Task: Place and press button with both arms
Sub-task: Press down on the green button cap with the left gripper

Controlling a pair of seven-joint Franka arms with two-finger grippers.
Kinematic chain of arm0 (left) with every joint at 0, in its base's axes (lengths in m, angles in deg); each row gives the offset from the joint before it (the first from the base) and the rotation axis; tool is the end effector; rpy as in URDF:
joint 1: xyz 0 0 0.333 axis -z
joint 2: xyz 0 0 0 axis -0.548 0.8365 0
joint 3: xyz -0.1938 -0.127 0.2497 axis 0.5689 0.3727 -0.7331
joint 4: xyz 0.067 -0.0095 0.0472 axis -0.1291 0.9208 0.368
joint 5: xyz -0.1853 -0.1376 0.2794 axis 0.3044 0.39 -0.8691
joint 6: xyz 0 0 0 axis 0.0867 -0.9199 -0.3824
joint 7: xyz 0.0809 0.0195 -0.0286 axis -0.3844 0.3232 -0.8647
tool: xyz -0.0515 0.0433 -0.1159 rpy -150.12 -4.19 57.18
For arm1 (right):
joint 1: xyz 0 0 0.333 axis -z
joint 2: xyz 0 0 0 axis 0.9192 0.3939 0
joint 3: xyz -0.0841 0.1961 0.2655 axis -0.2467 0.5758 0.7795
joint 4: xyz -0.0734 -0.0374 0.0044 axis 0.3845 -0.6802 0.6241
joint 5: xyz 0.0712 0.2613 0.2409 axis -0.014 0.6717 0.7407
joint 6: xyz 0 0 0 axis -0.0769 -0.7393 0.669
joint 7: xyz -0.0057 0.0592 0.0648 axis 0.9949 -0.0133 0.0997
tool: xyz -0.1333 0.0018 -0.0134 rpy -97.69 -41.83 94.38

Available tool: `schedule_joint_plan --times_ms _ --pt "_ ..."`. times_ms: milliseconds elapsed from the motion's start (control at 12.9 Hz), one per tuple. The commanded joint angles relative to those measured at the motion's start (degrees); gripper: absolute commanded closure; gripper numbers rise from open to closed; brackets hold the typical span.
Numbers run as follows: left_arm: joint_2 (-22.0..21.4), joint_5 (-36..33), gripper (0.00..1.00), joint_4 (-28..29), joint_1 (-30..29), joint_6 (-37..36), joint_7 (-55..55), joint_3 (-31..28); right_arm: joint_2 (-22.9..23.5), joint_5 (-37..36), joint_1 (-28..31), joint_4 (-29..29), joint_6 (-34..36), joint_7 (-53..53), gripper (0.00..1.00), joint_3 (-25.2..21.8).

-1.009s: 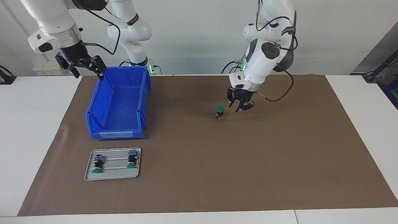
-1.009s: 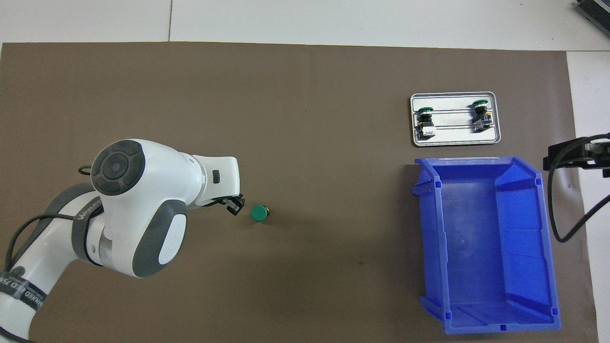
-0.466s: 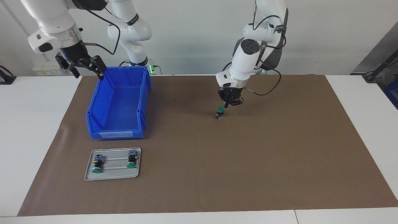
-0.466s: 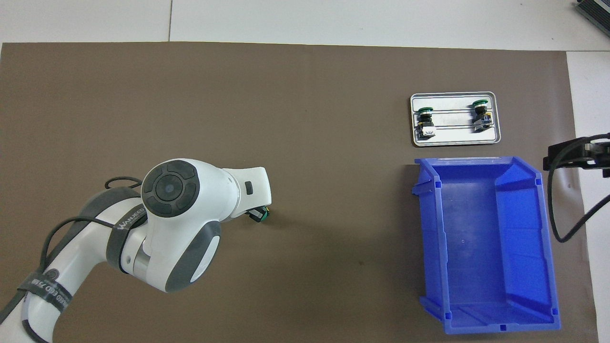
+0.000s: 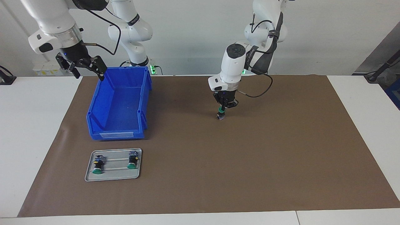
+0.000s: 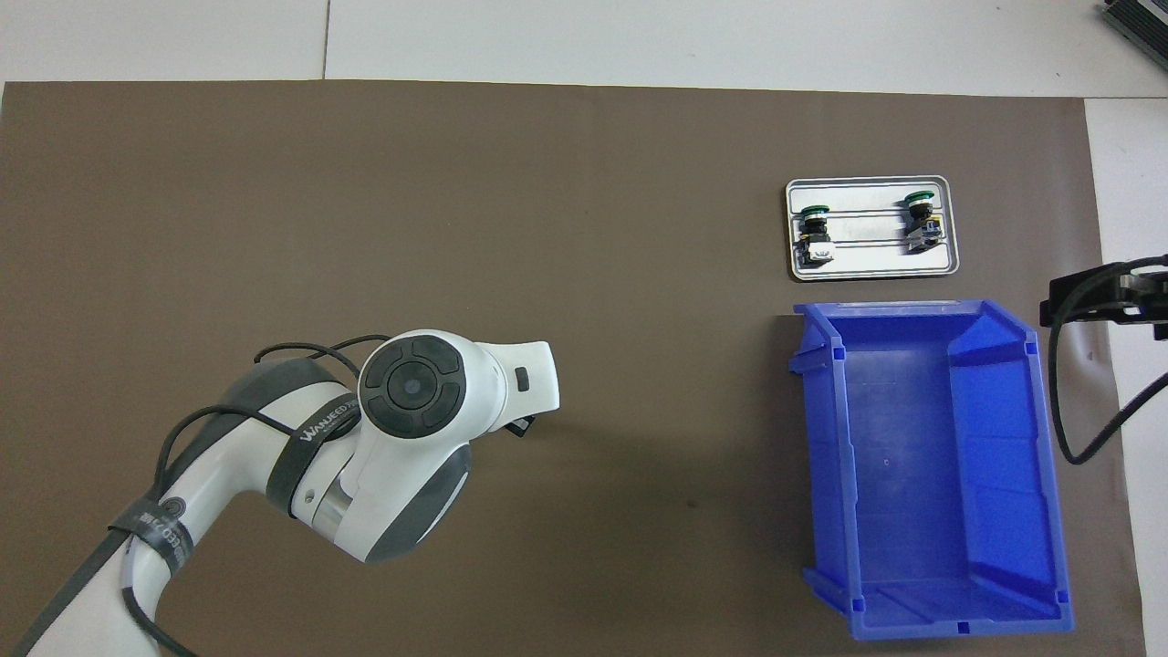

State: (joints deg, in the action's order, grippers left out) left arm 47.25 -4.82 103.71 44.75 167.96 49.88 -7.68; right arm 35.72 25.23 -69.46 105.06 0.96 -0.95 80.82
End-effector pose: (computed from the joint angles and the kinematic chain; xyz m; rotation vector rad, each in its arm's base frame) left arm 0.4339 -0.3161 0.4035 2.9473 -1.0415 0.0690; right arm 0.4976 -0.0198 0.6403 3.1049 -0.2261 -0.0322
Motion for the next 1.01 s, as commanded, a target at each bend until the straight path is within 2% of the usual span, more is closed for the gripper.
schedule_joint_plan --times_ms 0,466,932 --pt "-0.62 -2.93 1.00 1.58 1.74 1.81 -2.08 -0.46 -0.28 -0.31 -0.07 0.54 -0.55 0.81 0.00 -0.21" --pt "-1.14 -2.94 1.00 4.91 1.75 4.09 -3.66 -0.46 -0.28 -0.31 -0.16 0.54 -0.55 0.81 0.00 -0.21" --pt "-0.97 -2.94 1.00 8.17 2.01 9.45 -3.75 -0.37 -0.28 -0.31 -0.16 0.54 -0.55 0.81 0.00 -0.21"
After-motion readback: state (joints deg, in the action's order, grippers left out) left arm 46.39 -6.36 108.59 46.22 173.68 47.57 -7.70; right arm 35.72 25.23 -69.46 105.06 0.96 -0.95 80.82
